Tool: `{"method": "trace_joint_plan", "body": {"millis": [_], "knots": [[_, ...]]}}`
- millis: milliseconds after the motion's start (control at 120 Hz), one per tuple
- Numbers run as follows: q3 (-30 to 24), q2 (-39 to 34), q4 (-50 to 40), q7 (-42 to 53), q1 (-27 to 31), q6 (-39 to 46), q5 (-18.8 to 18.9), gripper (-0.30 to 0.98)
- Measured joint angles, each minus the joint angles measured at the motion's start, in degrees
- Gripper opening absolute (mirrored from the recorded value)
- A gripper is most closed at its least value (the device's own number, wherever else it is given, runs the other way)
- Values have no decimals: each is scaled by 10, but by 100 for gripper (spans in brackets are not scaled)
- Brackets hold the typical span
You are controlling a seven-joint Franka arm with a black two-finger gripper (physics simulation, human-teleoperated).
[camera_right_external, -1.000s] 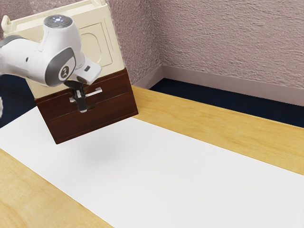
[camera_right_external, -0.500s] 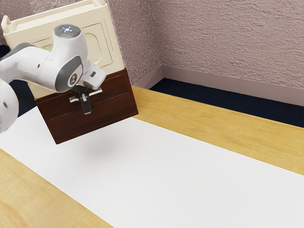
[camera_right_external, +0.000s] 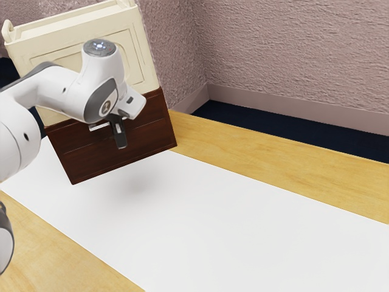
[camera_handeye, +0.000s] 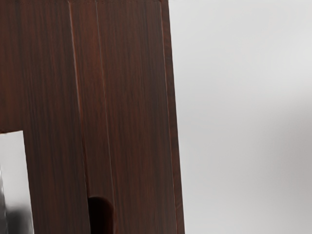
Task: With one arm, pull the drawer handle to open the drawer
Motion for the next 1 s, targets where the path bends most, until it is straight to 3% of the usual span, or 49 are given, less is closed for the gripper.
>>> {"method": "trace_joint_plan", "body": {"millis": [267, 1000], "knots": [[-3, -9, -10, 0, -8, 3, -1, 68], [-2, -131, -149, 2, -53, 2, 6, 67]]}}
